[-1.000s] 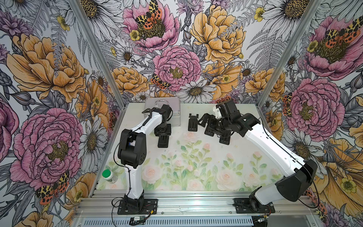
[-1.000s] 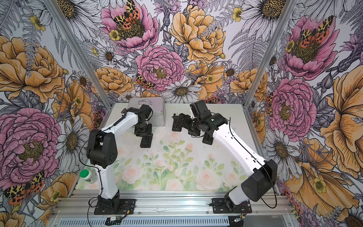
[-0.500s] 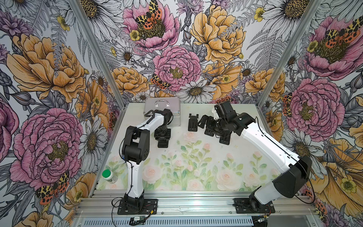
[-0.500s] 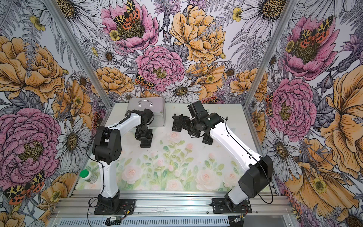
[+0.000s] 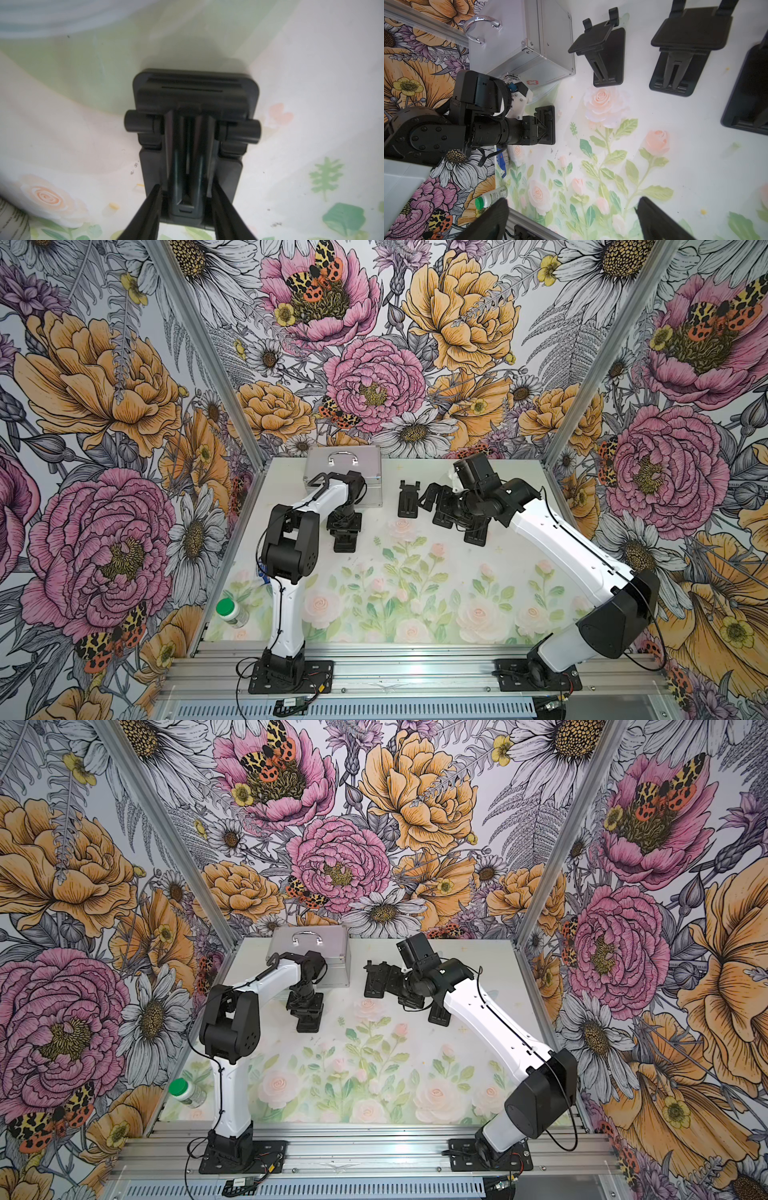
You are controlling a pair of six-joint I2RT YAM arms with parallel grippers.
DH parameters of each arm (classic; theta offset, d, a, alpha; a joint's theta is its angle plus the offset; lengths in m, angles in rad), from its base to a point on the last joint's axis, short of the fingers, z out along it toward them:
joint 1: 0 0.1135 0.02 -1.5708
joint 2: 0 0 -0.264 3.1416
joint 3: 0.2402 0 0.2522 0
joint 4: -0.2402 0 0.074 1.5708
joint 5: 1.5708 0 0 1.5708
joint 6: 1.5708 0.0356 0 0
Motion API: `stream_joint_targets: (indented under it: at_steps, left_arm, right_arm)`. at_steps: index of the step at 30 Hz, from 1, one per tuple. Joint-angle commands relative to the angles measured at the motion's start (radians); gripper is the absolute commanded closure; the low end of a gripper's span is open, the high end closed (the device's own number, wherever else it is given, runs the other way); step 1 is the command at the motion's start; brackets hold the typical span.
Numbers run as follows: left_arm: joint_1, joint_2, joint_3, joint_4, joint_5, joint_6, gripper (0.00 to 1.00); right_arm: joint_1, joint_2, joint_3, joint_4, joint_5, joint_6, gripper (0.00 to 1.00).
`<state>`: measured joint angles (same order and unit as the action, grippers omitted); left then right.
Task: Open the phone stand
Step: Pick up the phone stand at the center of the board.
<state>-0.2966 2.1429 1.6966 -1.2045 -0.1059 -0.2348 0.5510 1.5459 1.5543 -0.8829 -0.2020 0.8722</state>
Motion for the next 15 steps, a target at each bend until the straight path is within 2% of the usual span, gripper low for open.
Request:
stream_joint_targets:
  at_steps: [1, 7, 13, 15]
  left_arm:
    - [0.009, 0.029, 0.016, 0.016, -0.02, 0.014, 0.58]
    - [0.007, 0.037, 0.016, 0.019, -0.019, 0.017, 0.66]
    - [0.002, 0.046, 0.011, 0.019, -0.009, 0.022, 0.88]
    - [0.0, 0.041, 0.01, 0.019, -0.009, 0.026, 0.99]
  right_arm:
    - [0.0, -0.019, -0.006, -0.005, 0.022, -0.017, 0.01]
    - [-0.004, -0.031, -0.019, -0.004, 0.024, -0.021, 0.01]
    - [-0.01, -0.039, -0.025, -0.004, 0.023, -0.025, 0.01]
    - [-0.011, -0.039, -0.022, -0.005, 0.023, -0.028, 0.01]
